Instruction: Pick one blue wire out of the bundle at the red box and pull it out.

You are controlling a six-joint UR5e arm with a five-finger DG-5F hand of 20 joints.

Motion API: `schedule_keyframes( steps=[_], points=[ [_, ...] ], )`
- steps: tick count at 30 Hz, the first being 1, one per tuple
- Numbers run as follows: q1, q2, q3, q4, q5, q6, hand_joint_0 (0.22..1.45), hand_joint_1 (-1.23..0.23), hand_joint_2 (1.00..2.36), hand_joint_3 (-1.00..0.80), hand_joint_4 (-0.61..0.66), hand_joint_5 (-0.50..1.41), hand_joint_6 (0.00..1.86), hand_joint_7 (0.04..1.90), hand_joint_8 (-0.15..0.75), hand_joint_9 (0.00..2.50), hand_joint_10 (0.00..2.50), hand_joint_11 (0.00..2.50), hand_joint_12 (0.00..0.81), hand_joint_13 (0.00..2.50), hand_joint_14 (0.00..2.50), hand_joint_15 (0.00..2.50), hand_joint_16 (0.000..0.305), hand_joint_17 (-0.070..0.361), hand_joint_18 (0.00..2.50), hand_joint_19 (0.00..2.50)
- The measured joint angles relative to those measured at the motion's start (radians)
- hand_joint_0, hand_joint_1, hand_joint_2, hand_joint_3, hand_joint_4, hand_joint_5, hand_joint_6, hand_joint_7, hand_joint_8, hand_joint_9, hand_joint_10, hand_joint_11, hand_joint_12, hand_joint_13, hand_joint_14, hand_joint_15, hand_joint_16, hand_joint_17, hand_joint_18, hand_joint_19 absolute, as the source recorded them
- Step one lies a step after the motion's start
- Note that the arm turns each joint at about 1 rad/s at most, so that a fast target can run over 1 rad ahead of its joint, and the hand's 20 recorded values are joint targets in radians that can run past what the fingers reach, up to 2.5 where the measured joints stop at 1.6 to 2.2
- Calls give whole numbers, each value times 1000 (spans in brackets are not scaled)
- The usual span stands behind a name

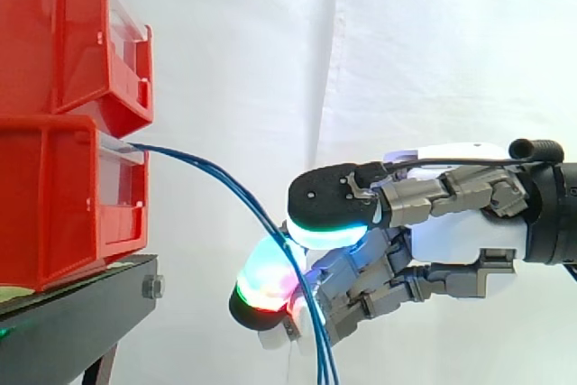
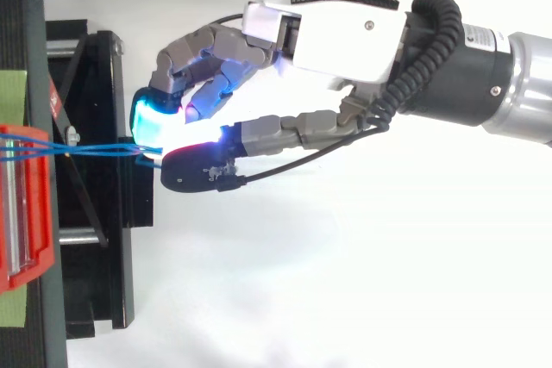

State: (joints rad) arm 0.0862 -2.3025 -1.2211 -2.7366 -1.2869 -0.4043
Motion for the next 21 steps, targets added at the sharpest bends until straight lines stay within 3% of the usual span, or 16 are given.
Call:
schedule_keyframes(
  steps=[5,9,13,18,21],
  points=[
    [0,1,0,1,0,0,567,-691,1009,-183,289,-139,811,734,302,913,18,493,412,580,15,322,71,160,434,469],
    [0,1,0,0,1,2,527,-621,1010,-316,249,-114,642,997,276,883,20,497,377,546,15,339,63,142,360,501],
    [1,1,0,1,1,0,523,-616,1009,-357,236,-108,602,1060,278,885,19,495,380,546,16,338,64,143,357,513],
    [4,-3,0,11,2,-3,526,-679,1010,-344,232,-116,625,1031,272,873,22,505,380,547,15,341,63,142,358,487],
    [8,-11,0,30,3,-3,550,-713,1012,-312,224,-137,717,880,270,874,20,517,373,550,15,348,62,140,369,500]
  ],
)
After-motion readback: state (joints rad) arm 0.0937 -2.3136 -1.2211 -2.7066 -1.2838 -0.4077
